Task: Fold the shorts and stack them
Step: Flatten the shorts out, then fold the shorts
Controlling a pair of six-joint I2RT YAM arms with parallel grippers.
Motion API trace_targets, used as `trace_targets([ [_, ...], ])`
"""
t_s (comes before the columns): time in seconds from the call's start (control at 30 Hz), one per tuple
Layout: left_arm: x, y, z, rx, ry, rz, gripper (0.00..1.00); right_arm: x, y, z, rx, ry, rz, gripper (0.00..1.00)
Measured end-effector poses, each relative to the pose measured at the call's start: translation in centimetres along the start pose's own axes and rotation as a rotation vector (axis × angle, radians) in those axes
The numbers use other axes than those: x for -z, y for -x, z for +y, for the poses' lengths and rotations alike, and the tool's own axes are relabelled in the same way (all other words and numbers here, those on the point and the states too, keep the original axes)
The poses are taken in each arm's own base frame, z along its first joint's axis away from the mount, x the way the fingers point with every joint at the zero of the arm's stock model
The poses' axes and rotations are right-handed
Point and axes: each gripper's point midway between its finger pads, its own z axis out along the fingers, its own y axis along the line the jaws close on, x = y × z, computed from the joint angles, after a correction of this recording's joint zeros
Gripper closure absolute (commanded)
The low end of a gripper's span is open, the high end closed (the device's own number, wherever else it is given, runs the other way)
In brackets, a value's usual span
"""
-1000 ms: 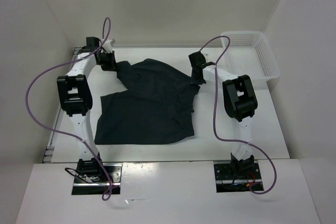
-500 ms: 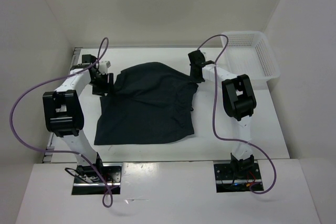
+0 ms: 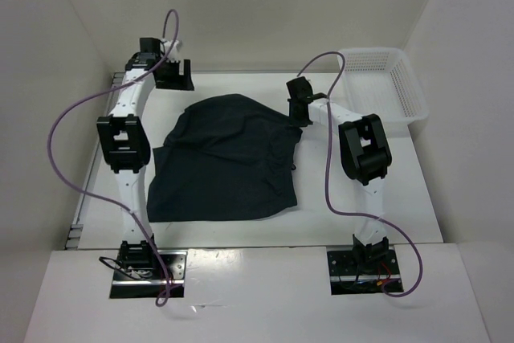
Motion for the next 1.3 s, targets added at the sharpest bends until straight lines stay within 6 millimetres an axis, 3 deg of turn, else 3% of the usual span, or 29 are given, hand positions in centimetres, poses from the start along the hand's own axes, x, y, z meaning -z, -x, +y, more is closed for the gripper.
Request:
trace_targets([
  [0.07,-3.4,-1.8,-0.5,0.008,-0.043,0.054,0.12,0.0,-0.1,0.1,0.008,0.001,0.001,1.0],
  [0.13,-6.3,-4.8,-0.9,0.028,-0.074,0.139,0.12,0.0,-0.1,0.2,0.014,0.002,0.001,1.0],
  [0.2,-8.2,-7.0,-1.3,0.032,-0.095,0.196,0.12,0.1,-0.2,0.3,0.017,0.003,0.002,1.0],
  [0.23,-7.9,-6.4,-1.8,0.029,-0.107,0.187,0.17,0.1,-0.3,0.3,0.019,0.004,0.003,1.0],
  [0.33,-7.7,-5.6,-2.5,0.021,-0.113,0.174,0.51,0.1,-0.3,0.5,0.022,0.005,0.005,1.0],
  [0.37,-7.8,-6.1,-2.8,0.02,-0.114,0.189,0.86,0.1,-0.4,0.5,0.022,0.006,0.005,1.0],
  [0.4,-7.9,-6.9,-3.1,0.024,-0.115,0.212,0.98,0.1,-0.4,0.5,0.022,0.005,0.004,1.0],
  [0.43,-8.0,-7.7,-3.3,0.027,-0.115,0.238,1.0,0.1,-0.4,0.5,0.022,0.006,0.005,1.0],
  [0.53,-8.2,-9.0,-3.7,0.028,-0.108,0.277,1.0,0.2,-0.2,0.5,0.022,0.006,0.003,1.0],
  [0.7,-6.8,-7.5,-3.1,0.0,-0.033,0.247,1.0,1.0,1.8,1.0,0.021,0.017,-0.032,1.0],
  [0.8,-3.5,-5.0,-3.1,-0.026,0.023,0.179,1.0,2.5,3.6,1.6,0.027,0.036,-0.081,1.0],
  [0.87,0.1,-3.6,-3.7,-0.045,0.055,0.126,1.0,4.4,4.6,2.3,0.041,0.056,-0.124,1.0],
  [0.93,3.8,-3.9,-4.8,-0.069,0.08,0.076,0.95,7.0,4.9,3.5,0.07,0.082,-0.166,1.0],
  [1.03,7.9,-9.2,-7.8,-0.101,0.074,0.14,0.78,11.1,4.1,6.5,0.142,0.138,-0.23,1.0],
  [1.13,7.9,-16.1,-10.0,-0.121,0.026,0.297,0.63,13.5,1.2,9.9,0.229,0.195,-0.248,1.0],
  [1.2,7.8,-21.4,-10.2,-0.098,0.002,0.449,0.6,13.4,-1.7,11.2,0.28,0.216,-0.216,1.0],
  [1.27,8.6,-24.7,-10.1,-0.07,-0.008,0.565,0.5,12.3,-4.1,10.8,0.304,0.203,-0.166,1.0],
  [1.3,9.2,-25.4,-10.3,-0.06,-0.019,0.599,0.48,11.7,-5.2,10.1,0.311,0.186,-0.14,1.0],
])
